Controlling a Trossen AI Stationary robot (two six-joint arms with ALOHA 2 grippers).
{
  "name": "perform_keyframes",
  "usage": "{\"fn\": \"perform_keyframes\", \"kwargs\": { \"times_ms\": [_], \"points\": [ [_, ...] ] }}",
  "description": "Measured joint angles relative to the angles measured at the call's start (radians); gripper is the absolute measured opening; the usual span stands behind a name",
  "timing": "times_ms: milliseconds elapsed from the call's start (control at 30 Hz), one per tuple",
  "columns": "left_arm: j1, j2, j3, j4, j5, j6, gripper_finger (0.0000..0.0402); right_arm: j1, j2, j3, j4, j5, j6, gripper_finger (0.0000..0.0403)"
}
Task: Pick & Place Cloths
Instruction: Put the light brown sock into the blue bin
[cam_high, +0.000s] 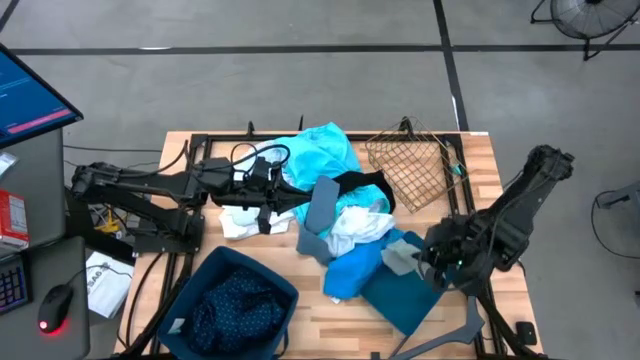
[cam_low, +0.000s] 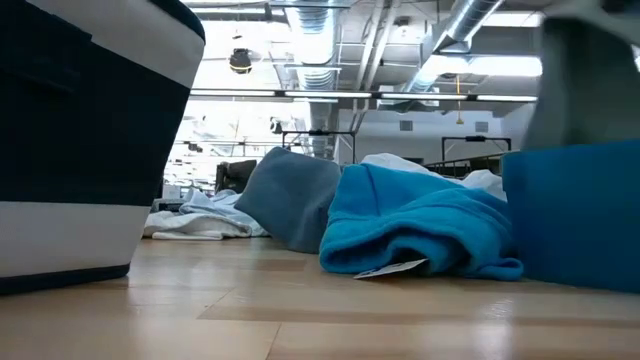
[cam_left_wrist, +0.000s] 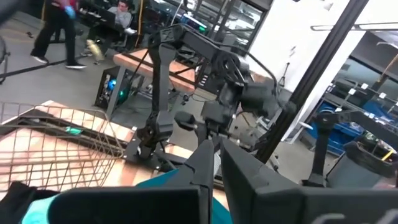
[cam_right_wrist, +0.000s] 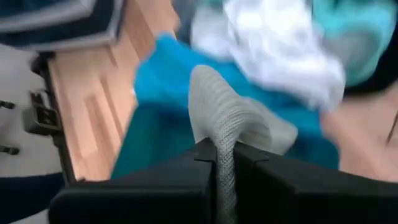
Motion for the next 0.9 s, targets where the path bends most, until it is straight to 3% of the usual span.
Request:
{"fn": "perform_keyframes", "kwargs": {
  "times_ms": [433,667,900],
  "points": [
    [0.000,0.000,-0.066,0.002,-0.086,0.000,0.0054,0.126,0.000,-0.366,0.300,-0.170,0.298,0.0013],
    [0.000,0.000,-0.120,0.001,-0.121,0.000,0.0068,0.086,0.000,-0.435,0.351,-0.172,0.292,0.0028],
    [0.000,0.000,-0.181,0.000,-0.162,0.008,0.0081,0.033,0.000,-0.439,0.398,-0.175,0.118,0.0106]
  ]
}}
